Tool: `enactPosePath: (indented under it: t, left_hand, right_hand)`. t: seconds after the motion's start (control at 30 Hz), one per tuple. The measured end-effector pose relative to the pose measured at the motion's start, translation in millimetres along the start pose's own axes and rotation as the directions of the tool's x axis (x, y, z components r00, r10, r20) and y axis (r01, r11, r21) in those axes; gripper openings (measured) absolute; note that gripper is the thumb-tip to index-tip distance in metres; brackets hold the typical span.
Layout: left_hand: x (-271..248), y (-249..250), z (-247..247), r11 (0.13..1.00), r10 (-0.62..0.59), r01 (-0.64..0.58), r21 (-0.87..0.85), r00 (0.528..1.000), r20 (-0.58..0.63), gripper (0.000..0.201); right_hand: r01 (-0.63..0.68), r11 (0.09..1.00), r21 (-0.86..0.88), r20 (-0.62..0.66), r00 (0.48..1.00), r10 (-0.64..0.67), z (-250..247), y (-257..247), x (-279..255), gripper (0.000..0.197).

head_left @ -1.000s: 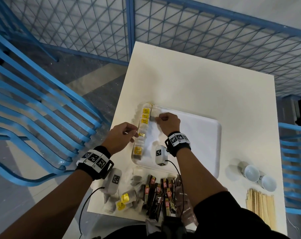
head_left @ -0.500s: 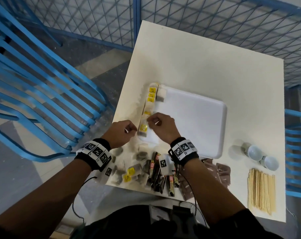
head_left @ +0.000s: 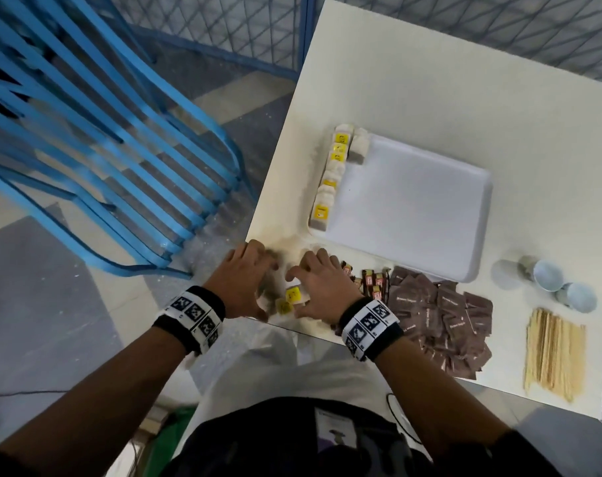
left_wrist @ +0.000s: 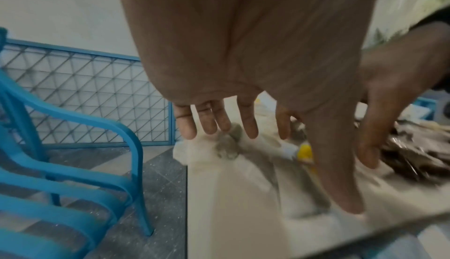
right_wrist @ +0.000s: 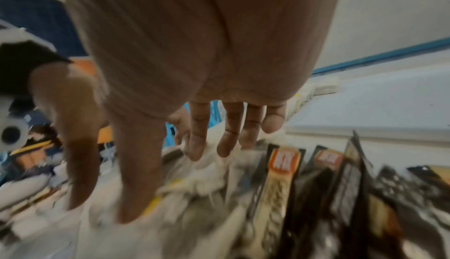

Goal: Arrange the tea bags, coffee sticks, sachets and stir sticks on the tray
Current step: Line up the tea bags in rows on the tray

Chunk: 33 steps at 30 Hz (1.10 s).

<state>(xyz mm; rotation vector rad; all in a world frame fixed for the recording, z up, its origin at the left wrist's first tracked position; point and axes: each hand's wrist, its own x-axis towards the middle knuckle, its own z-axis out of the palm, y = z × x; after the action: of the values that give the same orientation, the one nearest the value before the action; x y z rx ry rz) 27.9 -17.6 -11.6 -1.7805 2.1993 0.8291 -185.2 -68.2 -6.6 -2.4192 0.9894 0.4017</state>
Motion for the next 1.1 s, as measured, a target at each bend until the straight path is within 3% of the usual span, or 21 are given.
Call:
enactPosePath:
  t: [0.07,0.17,0.33,0.53,0.6,0.7,0.77,0.93,1.03,1.1]
  left_hand:
    - [-0.8,2.7,8.2,1.0,-0.005,0.005,0.005,0.997,-0.076,0.09]
    - [1.7,6.4,14.2,0.988,0.017,-0.046,-0.146,0.981,-0.195,0.076]
    - [13.4,15.4,20.3,0.933,0.016,-0.104,-0.346,0.968,-0.249,0.061]
    - [27.5,25.0,13.5,0.806,-0.084,-0.079,-0.587,0.966,-0.245,0.038]
    - [25.6,27.3,9.1,0.809,-0.072,-0.118,-0.576,0.952,-0.296,0.039]
    - [21.3,26.1,4.1,0.894,-0.038,-0.156,-0.419,0.907,-0.419,0.046]
    - [18.1,25.2,2.1,0.921,-0.102,-0.086,-0.381,0.889,-0.447,0.053]
    - [13.4,30.2,1.0,0.899,-0.38,0.295,-0.323,0.892,-0.244,0.082]
    - [17.1,29.6,7.0,0.875,-0.397,0.325,-0.358,0.906,-0.149,0.083]
    - [21.3,27.1,13.3,0.864,-0.382,0.296,-0.406,0.913,-0.146,0.067]
  right_hand:
    - [0.008,0.999,-0.048,-0.02,1.0,-0.009,6.3,-2.1,-0.2,0.057]
    - [0.009,1.0,-0.011,-0.098,0.995,-0.01,11.6,-0.6,-1.6,0.042]
    - [-0.045,0.997,0.07,-0.218,0.974,0.059,13.9,14.7,0.6,0.038]
    - [-0.093,0.993,0.075,-0.255,0.961,0.109,10.7,27.8,-1.8,0.031]
    - [-0.095,0.99,0.103,-0.272,0.955,0.12,8.6,30.8,-2.7,0.028]
    - [-0.104,0.98,0.167,-0.259,0.955,0.145,2.9,33.6,-3.9,0.027]
    - [-0.108,0.97,0.218,-0.247,0.956,0.161,0.0,34.9,-4.0,0.024]
    - [-0.116,0.95,0.29,-0.236,0.953,0.189,-2.7,37.8,0.6,0.024]
    - [-0.122,0.943,0.31,-0.22,0.955,0.196,-5.7,38.9,2.9,0.028]
    - [-0.118,0.939,0.323,-0.216,0.957,0.195,-7.8,39.4,4.0,0.028]
